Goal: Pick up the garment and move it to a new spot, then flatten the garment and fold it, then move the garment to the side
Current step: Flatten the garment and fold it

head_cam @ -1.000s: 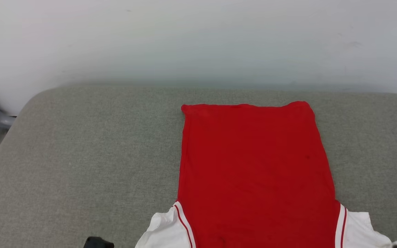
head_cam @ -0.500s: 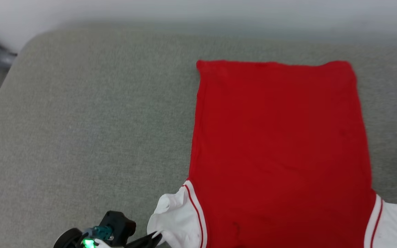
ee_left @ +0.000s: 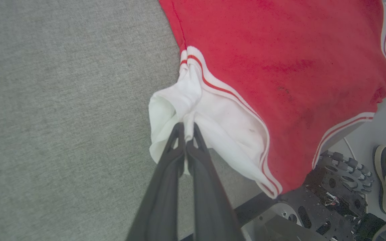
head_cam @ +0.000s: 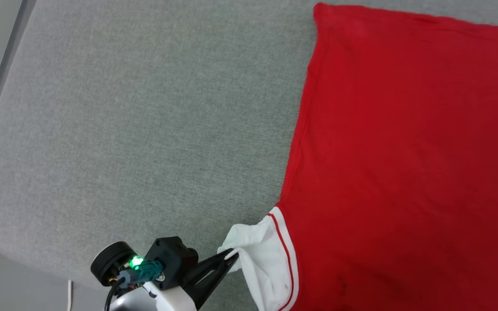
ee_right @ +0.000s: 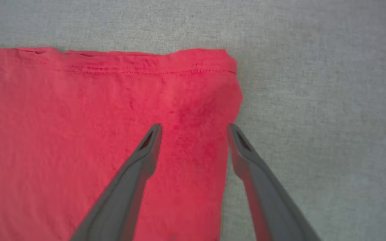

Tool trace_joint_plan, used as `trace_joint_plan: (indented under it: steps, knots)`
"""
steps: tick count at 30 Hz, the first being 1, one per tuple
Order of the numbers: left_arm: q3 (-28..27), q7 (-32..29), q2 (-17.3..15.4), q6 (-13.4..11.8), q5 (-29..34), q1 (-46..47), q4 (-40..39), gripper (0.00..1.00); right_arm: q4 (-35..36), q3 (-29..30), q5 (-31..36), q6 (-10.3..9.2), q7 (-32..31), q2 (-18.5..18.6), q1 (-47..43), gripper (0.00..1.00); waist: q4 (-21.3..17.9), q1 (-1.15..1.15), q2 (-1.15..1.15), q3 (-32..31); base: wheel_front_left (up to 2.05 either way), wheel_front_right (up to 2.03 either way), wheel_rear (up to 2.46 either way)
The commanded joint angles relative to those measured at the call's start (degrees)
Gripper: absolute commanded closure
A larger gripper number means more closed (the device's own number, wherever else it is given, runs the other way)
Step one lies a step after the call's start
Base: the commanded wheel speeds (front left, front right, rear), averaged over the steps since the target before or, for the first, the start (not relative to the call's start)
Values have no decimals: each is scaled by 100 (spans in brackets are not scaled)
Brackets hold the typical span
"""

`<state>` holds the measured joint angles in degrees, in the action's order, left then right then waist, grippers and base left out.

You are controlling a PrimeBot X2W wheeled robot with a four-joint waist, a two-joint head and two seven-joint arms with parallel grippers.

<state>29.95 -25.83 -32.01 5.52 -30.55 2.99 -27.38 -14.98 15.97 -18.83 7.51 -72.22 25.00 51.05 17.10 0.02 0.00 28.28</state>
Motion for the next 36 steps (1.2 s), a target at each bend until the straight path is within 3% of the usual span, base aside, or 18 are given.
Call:
trace_joint_plan:
  steps: [1,10,18,20,21,36]
  knots:
    - [26,32,27,6,14,101,-8,100,-30,28,67,-4,-25,28,103,0,235,-2,0,249,0,0,0]
    - [117,211,182,42,67,338,126,100,-351,271,803,-4,-125,102,542,0,455,-2,0,529,0,0,0]
    - [170,358,250,59,117,462,262,100,-453,93,819,-4,-263,-57,218,0,532,-2,0,662,0,0,0]
    - [185,384,263,68,117,475,286,100,-470,-19,815,-4,-380,-28,63,92,548,-2,0,674,0,0,0]
    - [188,393,271,72,118,497,303,100,-466,-21,786,-4,-392,-12,20,100,556,-2,0,681,0,0,0]
    - [145,436,230,-3,61,495,483,100,-599,105,680,-5,28,109,-414,100,234,-2,0,10,0,0,0]
